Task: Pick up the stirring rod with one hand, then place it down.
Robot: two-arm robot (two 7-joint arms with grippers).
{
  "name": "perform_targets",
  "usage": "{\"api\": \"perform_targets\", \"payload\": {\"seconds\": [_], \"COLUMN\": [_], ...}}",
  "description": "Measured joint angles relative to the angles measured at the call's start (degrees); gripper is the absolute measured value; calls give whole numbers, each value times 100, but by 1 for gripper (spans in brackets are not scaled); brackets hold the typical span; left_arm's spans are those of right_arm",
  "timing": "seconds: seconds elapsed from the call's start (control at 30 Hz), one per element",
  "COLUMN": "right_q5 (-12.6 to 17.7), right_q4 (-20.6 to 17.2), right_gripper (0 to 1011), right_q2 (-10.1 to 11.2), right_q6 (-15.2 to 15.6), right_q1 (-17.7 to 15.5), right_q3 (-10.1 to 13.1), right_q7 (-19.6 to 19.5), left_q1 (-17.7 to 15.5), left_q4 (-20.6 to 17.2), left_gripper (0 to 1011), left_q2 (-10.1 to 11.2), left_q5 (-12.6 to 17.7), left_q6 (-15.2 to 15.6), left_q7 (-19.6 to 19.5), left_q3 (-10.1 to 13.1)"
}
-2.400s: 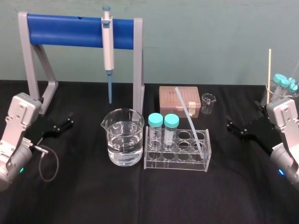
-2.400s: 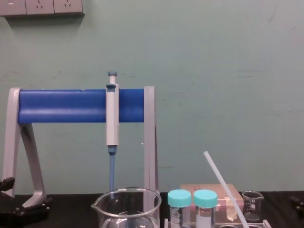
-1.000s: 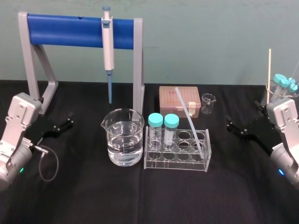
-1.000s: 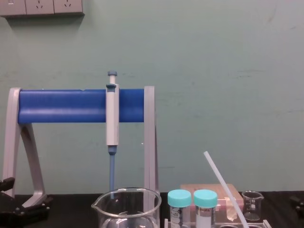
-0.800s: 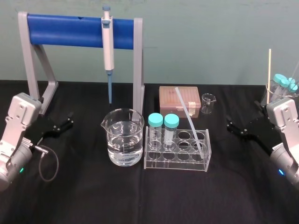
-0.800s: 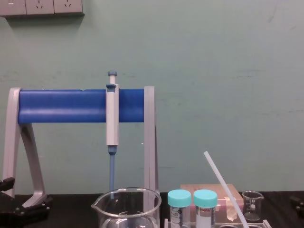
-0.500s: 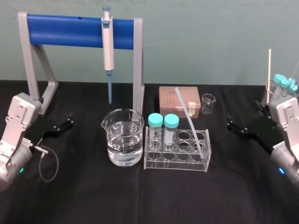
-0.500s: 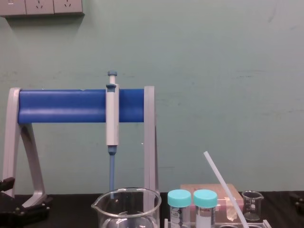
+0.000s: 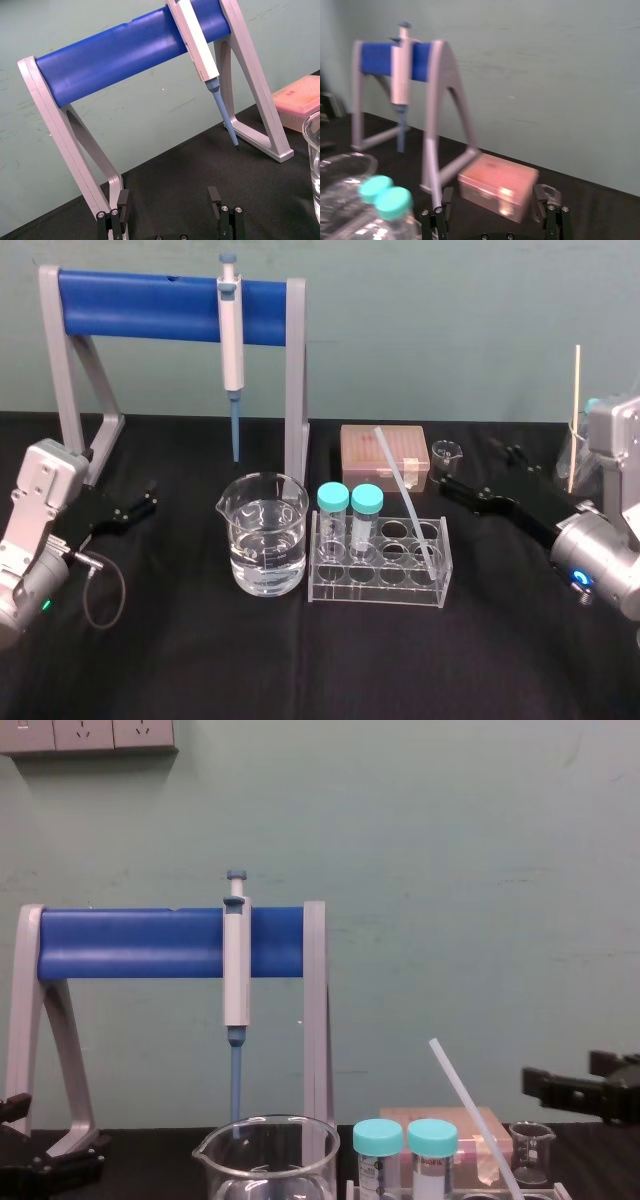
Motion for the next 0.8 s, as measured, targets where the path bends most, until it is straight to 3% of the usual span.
{"api": "perform_targets", "payload": {"seconds": [0.37,0.8], "right_q5": [3,-310], "right_q4": [16,497], "right_gripper": [1003,1002], "right_q2": [-278,-640], "right_q6": [209,320], "right_q1": [297,684], "right_q3": [-151,-260], "right_q7": [558,693], "left_q1": [0,0], "left_q4": [0,0], "left_gripper": [1000,1000], "left_q2": [0,0], "left_q5": [0,0], "left_q6": [0,0], "left_q7": [0,0], "left_q3": [0,0]}}
